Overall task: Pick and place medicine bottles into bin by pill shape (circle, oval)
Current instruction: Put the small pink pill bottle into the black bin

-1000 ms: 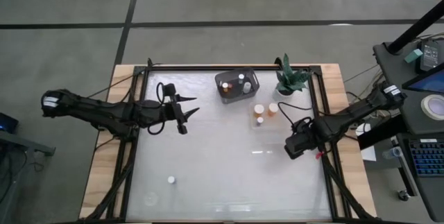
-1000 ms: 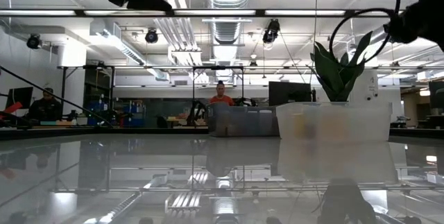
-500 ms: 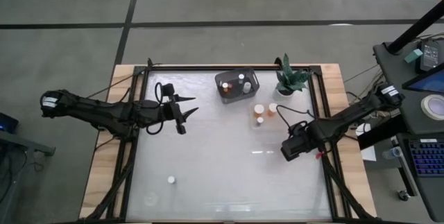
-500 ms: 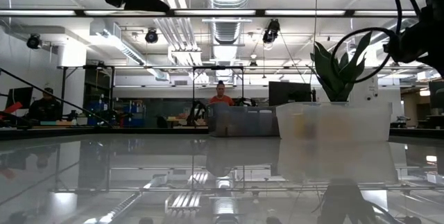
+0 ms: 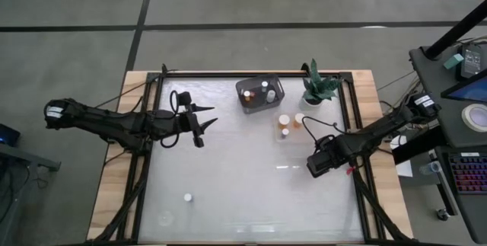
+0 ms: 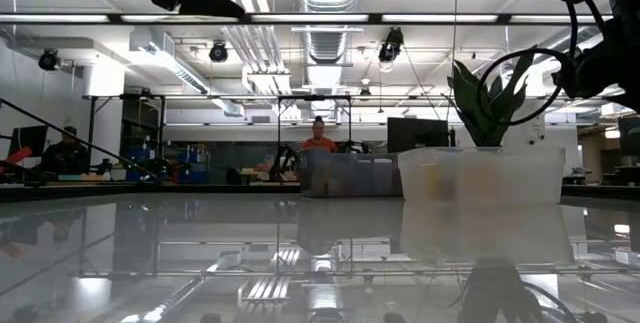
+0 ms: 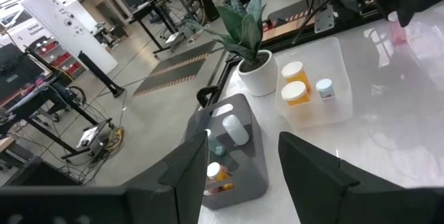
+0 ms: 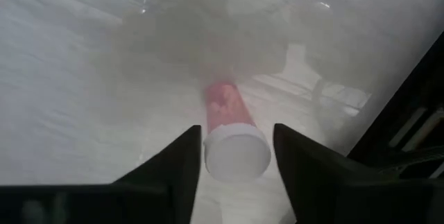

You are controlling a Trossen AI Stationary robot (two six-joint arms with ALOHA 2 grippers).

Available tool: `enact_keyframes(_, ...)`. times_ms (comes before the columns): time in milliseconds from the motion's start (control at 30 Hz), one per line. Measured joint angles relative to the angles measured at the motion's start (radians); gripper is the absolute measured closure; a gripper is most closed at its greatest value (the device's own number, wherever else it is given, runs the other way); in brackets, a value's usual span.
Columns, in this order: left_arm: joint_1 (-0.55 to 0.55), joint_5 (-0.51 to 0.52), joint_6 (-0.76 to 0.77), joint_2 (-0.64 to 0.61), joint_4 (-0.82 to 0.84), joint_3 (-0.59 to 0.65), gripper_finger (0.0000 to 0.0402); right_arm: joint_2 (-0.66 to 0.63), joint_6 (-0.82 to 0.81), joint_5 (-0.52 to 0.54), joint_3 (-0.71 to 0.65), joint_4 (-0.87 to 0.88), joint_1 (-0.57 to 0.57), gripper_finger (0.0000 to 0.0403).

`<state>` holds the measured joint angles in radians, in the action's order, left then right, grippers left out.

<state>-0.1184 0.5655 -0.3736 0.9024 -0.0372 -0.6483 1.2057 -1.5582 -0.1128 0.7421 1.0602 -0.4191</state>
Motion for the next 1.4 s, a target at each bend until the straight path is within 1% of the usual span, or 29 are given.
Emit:
enact_keyframes(167,0.000,0.000,0.000,0.000,0.000,0.000,0.0240,0.000,-0.001,0.000,0.000,-0.001,0.000,0.0286)
enact_keyframes(267,0.000,0.000,0.000,0.000,0.000,0.000,0.0240,0.000,-0.002,0.000,0.000,-0.004,0.000,0.0302)
enact_keyframes(333,0.000,0.000,0.000,0.000,0.000,0.000,0.0240,0.000,-0.002,-0.009,0.000,-0.004,0.000,0.0302)
enact_keyframes(433,0.000,0.000,0.000,0.000,0.000,0.000,0.0240,0.000,-0.002,-0.038,0.008,0.001,0.000,0.0288)
enact_keyframes(533,0.000,0.000,0.000,0.000,0.000,0.002,0.0240,0.000,-0.003,-0.046,0.043,-0.001,0.000,0.0280)
enact_keyframes(633,0.001,0.000,0.000,0.000,0.001,0.005,0.0240,0.000,-0.002,-0.045,0.096,0.012,0.001,0.0282)
enact_keyframes(833,0.001,0.000,-0.010,-0.002,0.001,0.014,0.0240,0.026,0.007,-0.040,0.237,0.035,0.031,0.0293)
enact_keyframes(967,0.001,0.000,-0.024,-0.002,0.000,0.014,0.0240,0.082,0.073,0.003,0.354,0.068,0.064,0.0292)
enact_keyframes(1233,0.001,0.000,-0.031,-0.002,0.001,0.014,0.0240,0.270,0.348,0.021,0.635,0.208,0.170,0.0292)
enact_keyframes(1400,0.001,0.000,-0.035,-0.004,0.001,0.014,0.0240,0.372,0.530,0.027,0.797,0.240,0.255,0.0292)
